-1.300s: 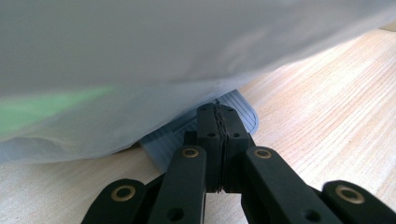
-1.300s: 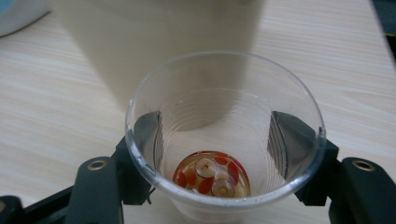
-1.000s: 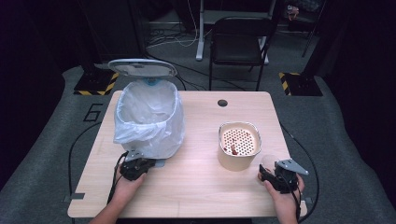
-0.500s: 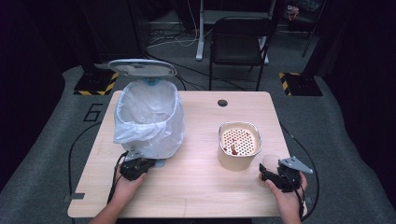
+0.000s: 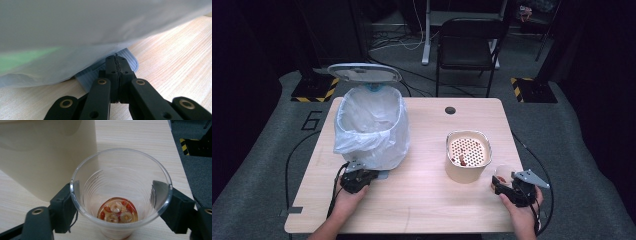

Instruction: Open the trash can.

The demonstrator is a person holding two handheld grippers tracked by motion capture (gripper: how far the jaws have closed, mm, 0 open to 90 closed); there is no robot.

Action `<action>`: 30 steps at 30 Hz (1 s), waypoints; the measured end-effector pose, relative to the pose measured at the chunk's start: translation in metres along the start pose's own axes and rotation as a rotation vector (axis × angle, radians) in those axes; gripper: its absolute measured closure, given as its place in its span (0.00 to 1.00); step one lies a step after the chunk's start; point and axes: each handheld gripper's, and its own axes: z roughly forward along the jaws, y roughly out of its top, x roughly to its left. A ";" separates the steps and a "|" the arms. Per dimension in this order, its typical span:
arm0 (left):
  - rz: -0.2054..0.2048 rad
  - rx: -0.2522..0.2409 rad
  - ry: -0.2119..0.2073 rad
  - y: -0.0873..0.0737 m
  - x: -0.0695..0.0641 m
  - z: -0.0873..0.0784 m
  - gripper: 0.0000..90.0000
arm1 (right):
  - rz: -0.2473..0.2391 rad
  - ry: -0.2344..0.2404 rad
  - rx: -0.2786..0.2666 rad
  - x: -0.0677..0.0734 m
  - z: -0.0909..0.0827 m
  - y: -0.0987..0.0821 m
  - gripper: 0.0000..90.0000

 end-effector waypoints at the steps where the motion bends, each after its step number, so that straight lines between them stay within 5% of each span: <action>1: -0.001 0.000 0.000 0.000 0.000 0.000 0.99 | 0.002 0.000 -0.001 0.000 0.000 0.000 0.17; 10: -0.002 0.001 -0.001 0.000 0.000 0.000 0.99 | -0.012 -0.004 -0.005 0.005 -0.013 0.004 0.12; 21: -0.017 -0.009 -0.005 0.000 -0.001 0.001 0.99 | -0.037 0.013 -0.059 0.011 -0.037 0.033 0.18; 30: -0.017 -0.011 -0.010 0.000 -0.001 0.001 0.99 | -0.049 0.079 -0.075 0.016 -0.022 0.072 0.46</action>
